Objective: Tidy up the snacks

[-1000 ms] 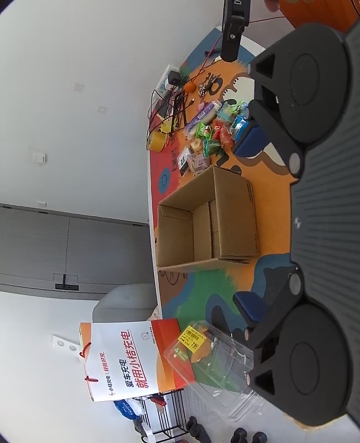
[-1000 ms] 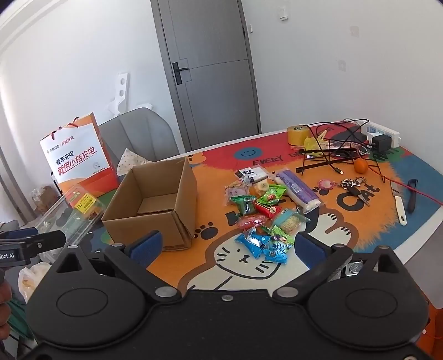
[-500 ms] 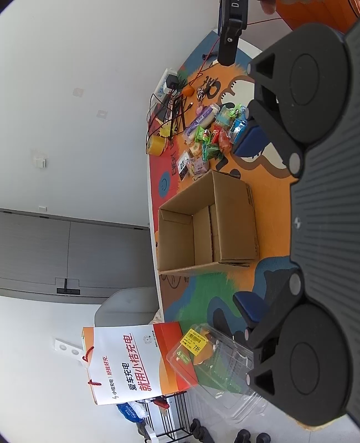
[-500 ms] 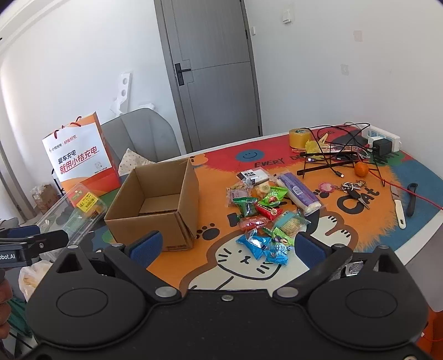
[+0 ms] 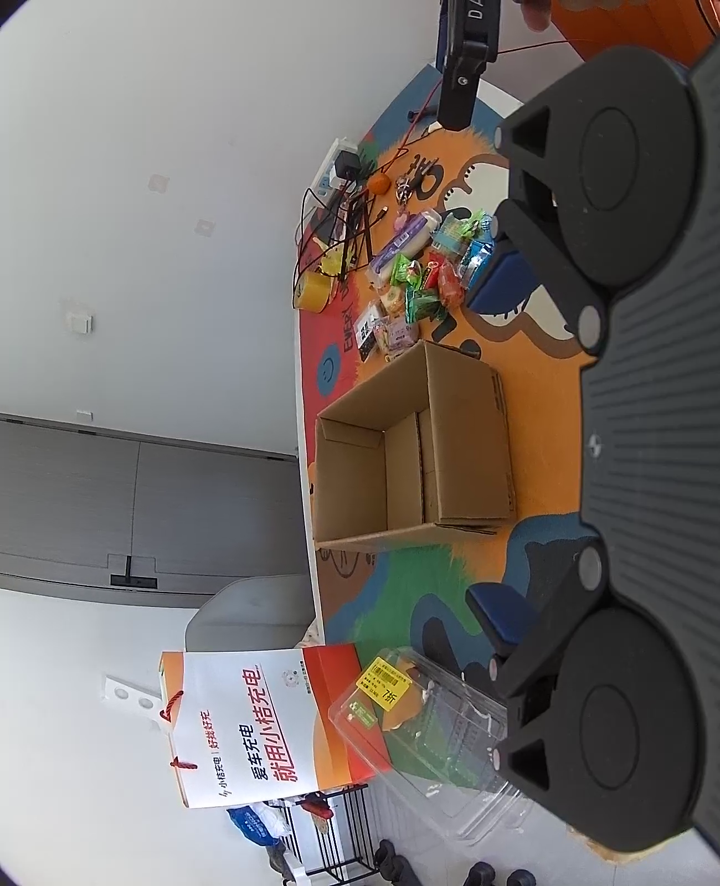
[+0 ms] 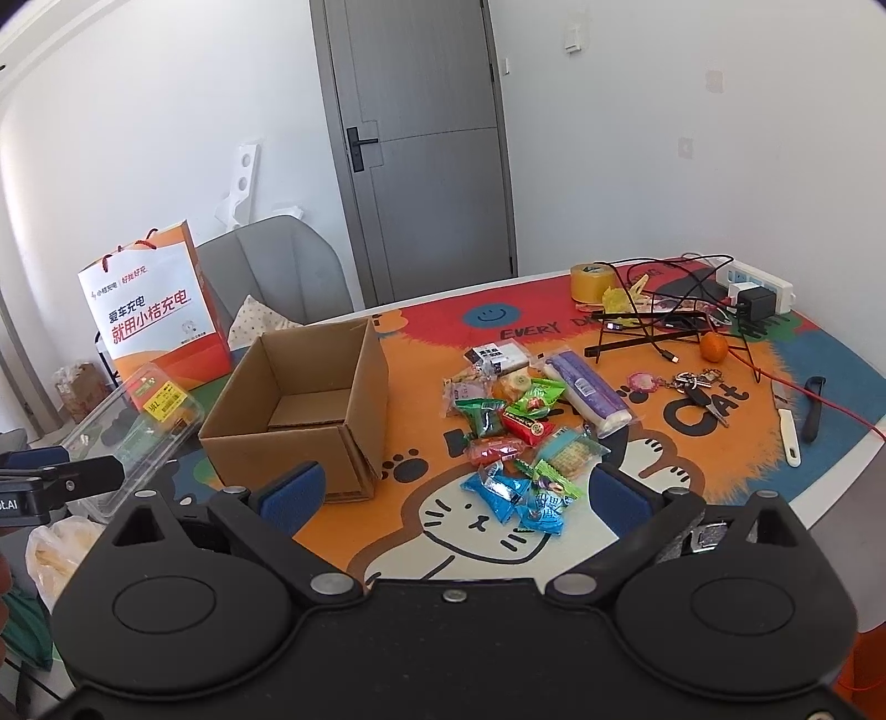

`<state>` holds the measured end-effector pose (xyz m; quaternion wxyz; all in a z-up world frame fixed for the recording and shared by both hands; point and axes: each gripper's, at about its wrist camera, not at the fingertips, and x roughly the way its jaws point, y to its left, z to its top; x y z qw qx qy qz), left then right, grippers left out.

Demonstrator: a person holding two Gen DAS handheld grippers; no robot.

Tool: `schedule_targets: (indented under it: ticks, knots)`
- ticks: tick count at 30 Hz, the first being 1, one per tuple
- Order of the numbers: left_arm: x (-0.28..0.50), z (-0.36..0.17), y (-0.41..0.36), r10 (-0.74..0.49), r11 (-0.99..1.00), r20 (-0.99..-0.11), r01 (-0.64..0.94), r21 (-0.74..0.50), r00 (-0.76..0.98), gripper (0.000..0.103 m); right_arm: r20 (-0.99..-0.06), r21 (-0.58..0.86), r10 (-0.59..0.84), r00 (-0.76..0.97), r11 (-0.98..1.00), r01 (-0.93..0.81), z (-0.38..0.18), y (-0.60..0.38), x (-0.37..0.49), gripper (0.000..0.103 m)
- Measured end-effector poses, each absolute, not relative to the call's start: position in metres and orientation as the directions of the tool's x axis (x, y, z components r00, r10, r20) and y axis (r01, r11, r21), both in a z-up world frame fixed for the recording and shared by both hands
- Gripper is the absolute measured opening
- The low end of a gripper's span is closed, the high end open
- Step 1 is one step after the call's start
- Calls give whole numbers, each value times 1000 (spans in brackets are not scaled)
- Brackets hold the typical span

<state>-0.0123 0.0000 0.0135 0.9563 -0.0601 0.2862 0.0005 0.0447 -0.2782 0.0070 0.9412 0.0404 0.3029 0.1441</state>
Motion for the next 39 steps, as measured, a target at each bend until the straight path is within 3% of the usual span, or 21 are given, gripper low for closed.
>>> schedule_targets:
  ticks: [39]
  knots:
    - [-13, 13, 0, -48, 992, -547, -24, -124, 835, 102, -564, 161, 297, 770, 955, -251, 7, -279, 47, 103]
